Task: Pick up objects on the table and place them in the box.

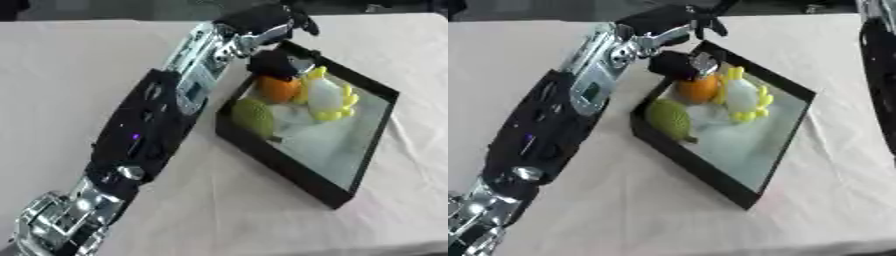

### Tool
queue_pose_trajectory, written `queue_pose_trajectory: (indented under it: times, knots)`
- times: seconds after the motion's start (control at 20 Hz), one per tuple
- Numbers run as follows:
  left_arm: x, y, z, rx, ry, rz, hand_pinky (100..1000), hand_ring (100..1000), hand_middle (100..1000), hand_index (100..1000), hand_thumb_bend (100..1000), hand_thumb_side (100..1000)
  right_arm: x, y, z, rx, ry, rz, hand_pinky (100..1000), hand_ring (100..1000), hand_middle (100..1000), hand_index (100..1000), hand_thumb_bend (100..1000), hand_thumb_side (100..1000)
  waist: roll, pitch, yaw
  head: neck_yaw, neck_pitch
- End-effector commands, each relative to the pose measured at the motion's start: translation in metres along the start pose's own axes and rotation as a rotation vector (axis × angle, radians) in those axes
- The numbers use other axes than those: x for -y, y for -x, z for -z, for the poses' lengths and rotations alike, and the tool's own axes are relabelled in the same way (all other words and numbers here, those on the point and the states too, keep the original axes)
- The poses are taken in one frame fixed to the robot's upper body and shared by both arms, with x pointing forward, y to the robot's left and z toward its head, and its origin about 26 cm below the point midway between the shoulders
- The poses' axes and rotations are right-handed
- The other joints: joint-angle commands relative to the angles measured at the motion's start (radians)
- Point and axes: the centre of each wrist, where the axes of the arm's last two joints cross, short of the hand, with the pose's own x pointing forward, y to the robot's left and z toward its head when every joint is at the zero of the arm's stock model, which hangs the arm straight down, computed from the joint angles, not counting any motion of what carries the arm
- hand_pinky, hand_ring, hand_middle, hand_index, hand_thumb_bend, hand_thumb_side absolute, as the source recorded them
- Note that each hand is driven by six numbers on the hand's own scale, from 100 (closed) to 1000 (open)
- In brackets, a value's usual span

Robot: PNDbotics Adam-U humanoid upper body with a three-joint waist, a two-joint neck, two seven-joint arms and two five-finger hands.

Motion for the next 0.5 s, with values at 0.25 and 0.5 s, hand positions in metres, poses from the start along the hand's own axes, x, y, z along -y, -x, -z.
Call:
queue_pose_trajectory:
  times: [0.25,0.5]
  knots:
    - [-0.051,0.018,-0.063,-0.002,-0.251,-0.221,821,756,812,857,100,689,0.033,-0.011,-0.006,0.034,0.057,-0.038,960,850,772,813,100,557,0.006,-0.044,0.035,-0.047,-0.001]
    - [-0.068,0.05,-0.126,-0.086,-0.475,-0.394,807,749,809,844,100,638,0.045,-0.007,-0.014,0.029,0.074,-0.052,959,850,772,812,100,555,0.009,-0.051,0.061,-0.079,-0.001]
